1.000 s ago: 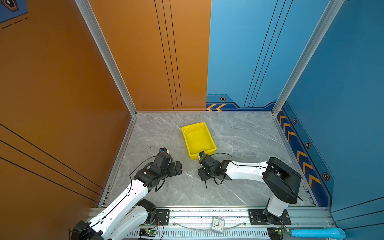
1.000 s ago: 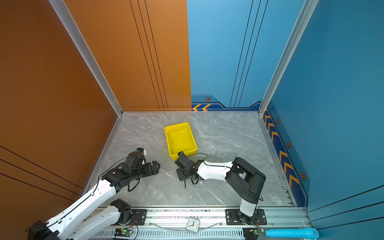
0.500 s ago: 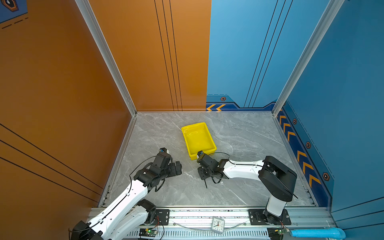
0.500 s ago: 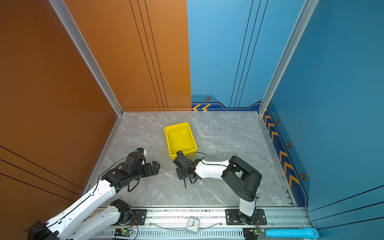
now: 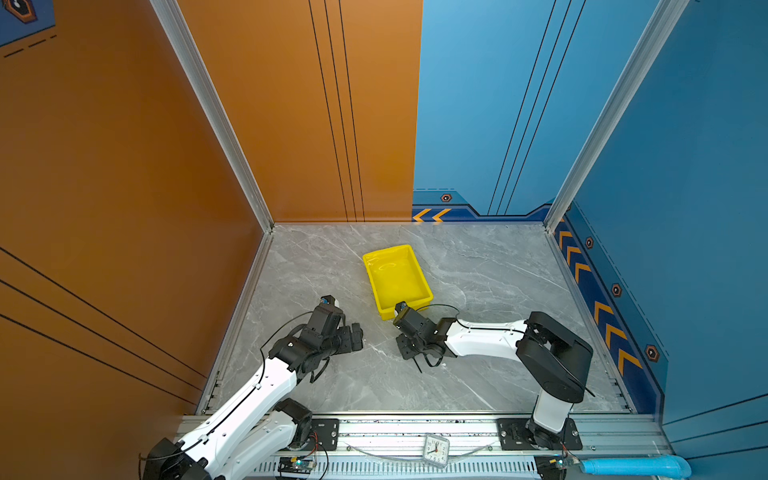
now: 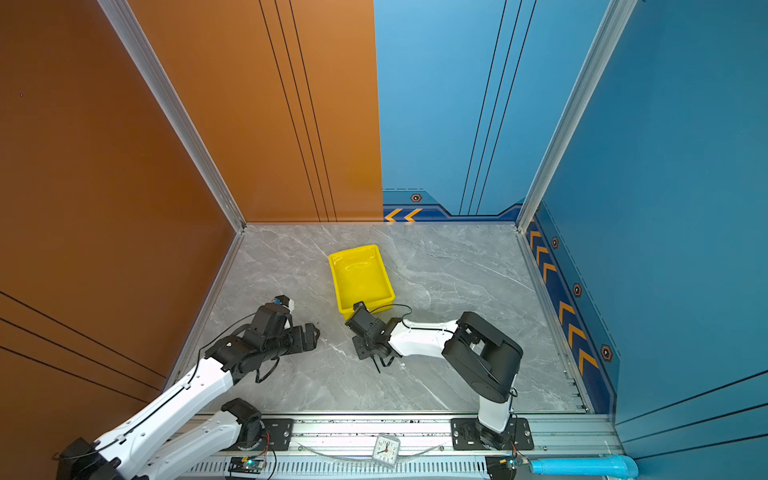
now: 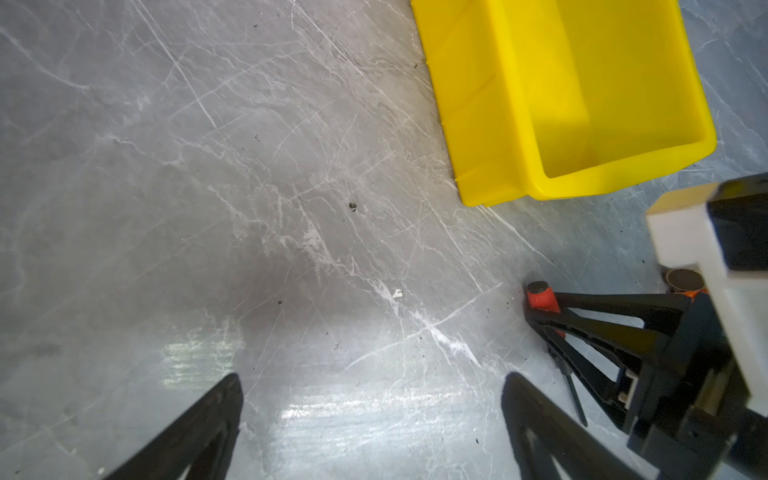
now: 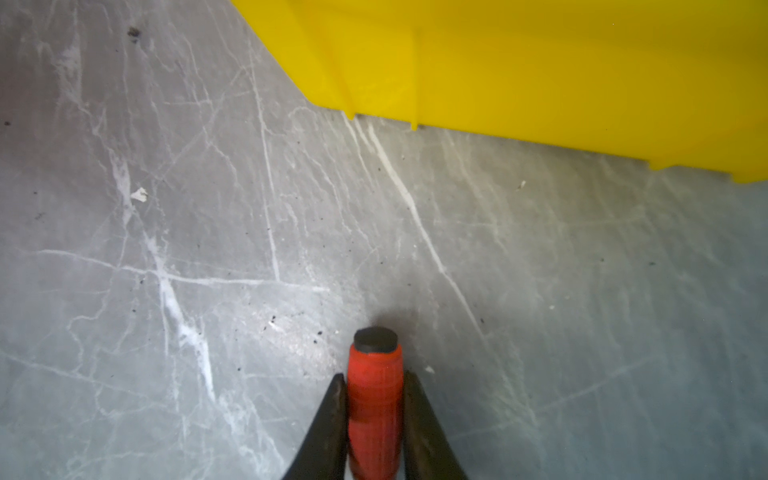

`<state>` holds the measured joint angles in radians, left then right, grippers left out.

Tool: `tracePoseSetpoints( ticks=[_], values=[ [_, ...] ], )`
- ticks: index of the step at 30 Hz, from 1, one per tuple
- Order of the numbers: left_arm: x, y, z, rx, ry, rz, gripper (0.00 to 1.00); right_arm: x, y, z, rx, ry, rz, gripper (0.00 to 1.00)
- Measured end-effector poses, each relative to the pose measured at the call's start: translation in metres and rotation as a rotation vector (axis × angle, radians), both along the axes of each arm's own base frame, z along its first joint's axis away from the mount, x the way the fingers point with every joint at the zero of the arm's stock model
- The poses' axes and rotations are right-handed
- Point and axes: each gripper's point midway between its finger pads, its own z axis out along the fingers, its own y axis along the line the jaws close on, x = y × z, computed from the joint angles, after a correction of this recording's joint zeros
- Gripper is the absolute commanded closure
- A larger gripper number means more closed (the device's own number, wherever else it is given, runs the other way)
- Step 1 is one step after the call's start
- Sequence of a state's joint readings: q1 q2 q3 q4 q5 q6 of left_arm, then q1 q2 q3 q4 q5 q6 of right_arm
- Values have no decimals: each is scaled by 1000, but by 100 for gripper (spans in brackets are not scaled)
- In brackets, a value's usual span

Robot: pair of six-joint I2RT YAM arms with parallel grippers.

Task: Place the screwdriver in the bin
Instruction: 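Close the right gripper on the red screwdriver handle, then lift the screwdriver with the right gripper and carry it over the yellow bin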

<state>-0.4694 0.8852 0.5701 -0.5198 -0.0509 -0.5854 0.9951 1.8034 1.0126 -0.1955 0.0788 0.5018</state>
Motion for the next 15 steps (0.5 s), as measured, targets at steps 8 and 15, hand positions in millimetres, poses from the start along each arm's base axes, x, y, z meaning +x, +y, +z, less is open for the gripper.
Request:
tracePoseSetpoints(
  ticks=[8,15],
  values=[
    [1,-1,-2,23,-1,-29,2,-4,-3,0,-32,13,9,100],
    [7,0,2,33,-24,-41,2,-3,0,25,-25,-4,33,100]
  ],
)
